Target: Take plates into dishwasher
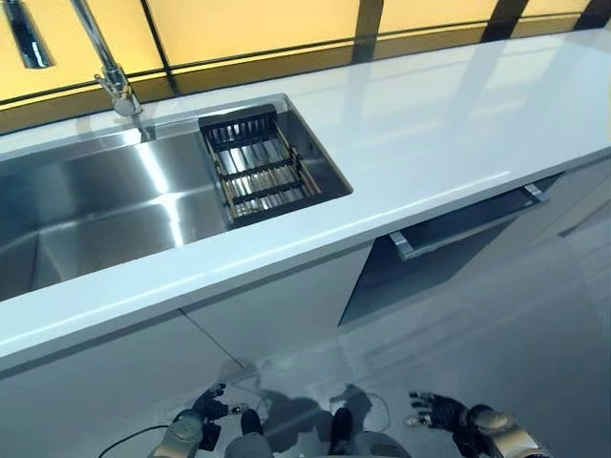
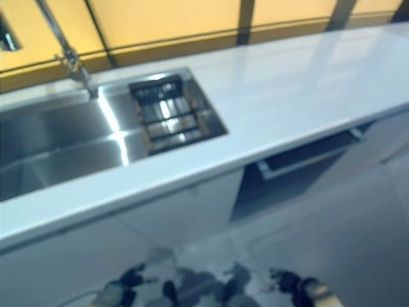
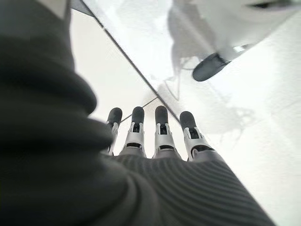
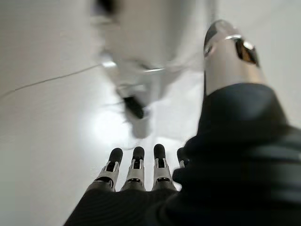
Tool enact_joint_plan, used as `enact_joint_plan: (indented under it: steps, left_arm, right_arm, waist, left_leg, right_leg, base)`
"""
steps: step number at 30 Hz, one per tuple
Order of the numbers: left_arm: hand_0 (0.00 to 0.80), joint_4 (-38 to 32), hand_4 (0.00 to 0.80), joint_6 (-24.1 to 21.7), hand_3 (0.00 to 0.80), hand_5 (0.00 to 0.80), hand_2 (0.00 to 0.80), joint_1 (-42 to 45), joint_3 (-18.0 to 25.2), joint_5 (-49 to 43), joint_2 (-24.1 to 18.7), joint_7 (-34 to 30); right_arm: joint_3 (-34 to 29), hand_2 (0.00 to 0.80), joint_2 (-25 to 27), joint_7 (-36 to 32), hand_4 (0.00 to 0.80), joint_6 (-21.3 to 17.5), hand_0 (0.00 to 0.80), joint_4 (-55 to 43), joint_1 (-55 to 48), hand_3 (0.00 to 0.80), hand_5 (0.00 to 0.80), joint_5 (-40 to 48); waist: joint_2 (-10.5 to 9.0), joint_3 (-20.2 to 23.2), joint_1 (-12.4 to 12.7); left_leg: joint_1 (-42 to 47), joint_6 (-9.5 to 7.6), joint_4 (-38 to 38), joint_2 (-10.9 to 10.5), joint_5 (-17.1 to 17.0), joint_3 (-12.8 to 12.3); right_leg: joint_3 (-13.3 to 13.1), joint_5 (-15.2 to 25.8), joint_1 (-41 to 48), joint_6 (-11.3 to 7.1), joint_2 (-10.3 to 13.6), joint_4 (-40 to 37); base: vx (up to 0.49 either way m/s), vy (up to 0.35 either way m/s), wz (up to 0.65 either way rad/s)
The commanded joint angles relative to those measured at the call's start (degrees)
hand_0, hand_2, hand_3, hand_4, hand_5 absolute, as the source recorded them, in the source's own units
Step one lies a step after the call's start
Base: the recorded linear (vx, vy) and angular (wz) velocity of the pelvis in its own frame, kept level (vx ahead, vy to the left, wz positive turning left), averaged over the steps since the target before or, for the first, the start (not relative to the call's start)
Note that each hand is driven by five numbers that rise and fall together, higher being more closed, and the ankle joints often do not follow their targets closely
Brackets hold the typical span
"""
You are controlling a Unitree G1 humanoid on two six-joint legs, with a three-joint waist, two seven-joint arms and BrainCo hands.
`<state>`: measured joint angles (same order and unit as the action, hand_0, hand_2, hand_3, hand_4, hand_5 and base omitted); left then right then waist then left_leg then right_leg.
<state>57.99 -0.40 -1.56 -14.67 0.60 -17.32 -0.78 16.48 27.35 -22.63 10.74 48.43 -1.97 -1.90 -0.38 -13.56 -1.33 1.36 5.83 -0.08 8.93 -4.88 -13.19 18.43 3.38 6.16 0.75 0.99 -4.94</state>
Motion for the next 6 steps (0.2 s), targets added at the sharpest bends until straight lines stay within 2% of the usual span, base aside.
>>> enact_joint_plan:
  steps: [1, 3, 6]
  left_arm:
    - [0.0, 1.44, 0.0, 0.26, 0.0, 0.0, 0.0, -3.34, -2.02, -3.57, -1.01, 0.83]
    - [0.0, 1.78, 0.0, -0.02, 0.0, 0.0, 0.0, -3.24, -2.85, -4.19, -0.64, 0.36]
    - [0.0, 2.03, 0.0, -0.15, 0.0, 0.0, 0.0, -2.58, -3.52, -5.01, 0.22, -0.11]
  right_arm:
    - [1.65, 0.0, -3.07, 7.32, 0.0, 0.35, 0.0, 6.34, 6.06, 0.0, 0.0, -4.55]
    - [1.69, 0.0, -4.08, 12.47, 0.0, -0.55, 0.0, 11.36, 7.62, 0.0, 0.0, -5.3]
    - [1.78, 0.0, -5.18, 14.53, 0.0, -0.92, 0.0, 15.12, 9.22, 0.0, 0.0, -7.28]
  waist:
    - [-1.26, -0.27, 3.37]
    - [-0.5, -0.48, 4.61]
    - [0.0, -0.44, 5.53]
  left_leg:
    - [-5.83, -0.34, 5.34, -2.56, -1.31, 0.64]
    - [-6.62, -0.19, 5.47, -3.06, -1.97, 1.5]
    - [-6.71, -0.67, 6.04, -3.45, -0.85, 1.85]
  right_leg:
    - [-1.06, -8.11, 1.98, -0.32, -0.85, 5.59]
    - [-0.59, -8.16, 2.58, -0.24, -0.85, 5.4]
    - [0.06, -8.17, 2.7, -0.13, -0.22, 5.51]
  base:
    - [0.025, -0.001, 0.4]
    - [0.006, 0.018, 0.44]
    - [-0.018, 0.056, 0.43]
